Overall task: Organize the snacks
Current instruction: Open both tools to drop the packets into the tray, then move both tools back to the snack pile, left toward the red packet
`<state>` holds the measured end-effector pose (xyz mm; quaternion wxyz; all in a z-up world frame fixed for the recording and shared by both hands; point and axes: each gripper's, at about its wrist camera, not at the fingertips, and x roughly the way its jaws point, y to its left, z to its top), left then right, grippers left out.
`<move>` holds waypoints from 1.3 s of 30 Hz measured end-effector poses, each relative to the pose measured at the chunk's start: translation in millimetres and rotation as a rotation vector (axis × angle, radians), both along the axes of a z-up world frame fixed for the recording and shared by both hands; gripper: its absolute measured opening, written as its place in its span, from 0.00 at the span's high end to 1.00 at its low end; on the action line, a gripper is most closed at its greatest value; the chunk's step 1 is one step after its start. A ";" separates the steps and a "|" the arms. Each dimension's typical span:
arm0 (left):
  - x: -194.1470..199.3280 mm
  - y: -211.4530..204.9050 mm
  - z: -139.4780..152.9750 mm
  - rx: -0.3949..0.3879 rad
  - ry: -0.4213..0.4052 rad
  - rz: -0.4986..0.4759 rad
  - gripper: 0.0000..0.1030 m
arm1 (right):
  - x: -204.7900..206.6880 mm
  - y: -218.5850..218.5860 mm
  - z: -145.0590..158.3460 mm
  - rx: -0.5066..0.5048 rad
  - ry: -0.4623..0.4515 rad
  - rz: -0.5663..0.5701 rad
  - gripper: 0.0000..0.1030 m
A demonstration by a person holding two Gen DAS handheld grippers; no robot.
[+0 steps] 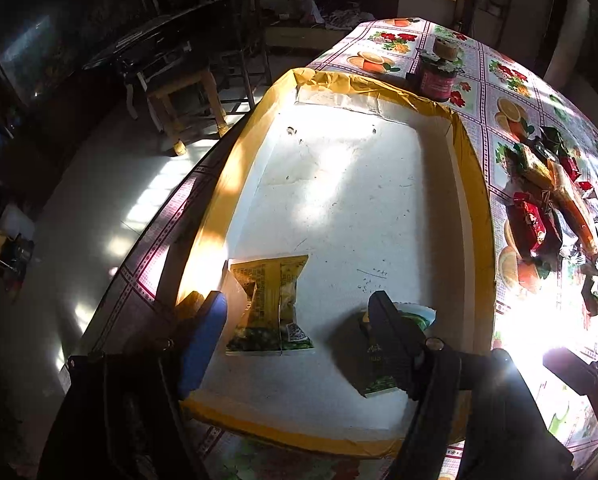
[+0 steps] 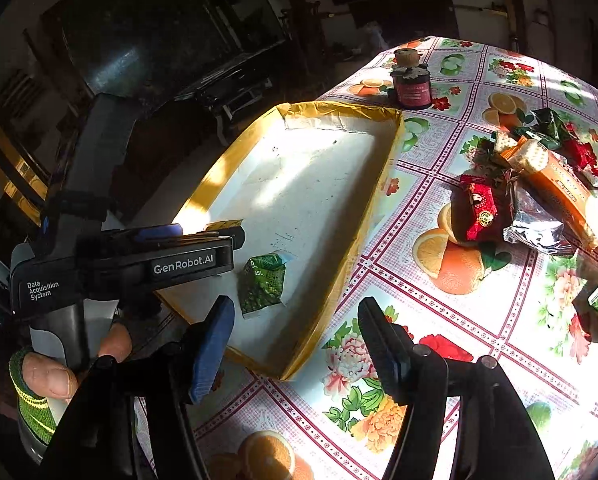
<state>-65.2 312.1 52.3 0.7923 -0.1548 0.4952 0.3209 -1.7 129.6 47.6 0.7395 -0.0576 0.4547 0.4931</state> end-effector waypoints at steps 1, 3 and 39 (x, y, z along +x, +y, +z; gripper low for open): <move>1.9 -3.4 1.9 0.001 -0.003 -0.006 0.29 | 4.3 -10.5 -1.1 0.003 0.004 -0.023 0.31; 6.9 -11.6 4.2 0.003 -0.011 -0.019 0.29 | 13.5 -29.9 -4.7 0.000 0.018 -0.074 0.31; 130.1 -112.5 1.3 -0.113 0.001 -0.198 0.29 | 96.3 -187.5 -26.1 0.024 0.056 -0.462 0.19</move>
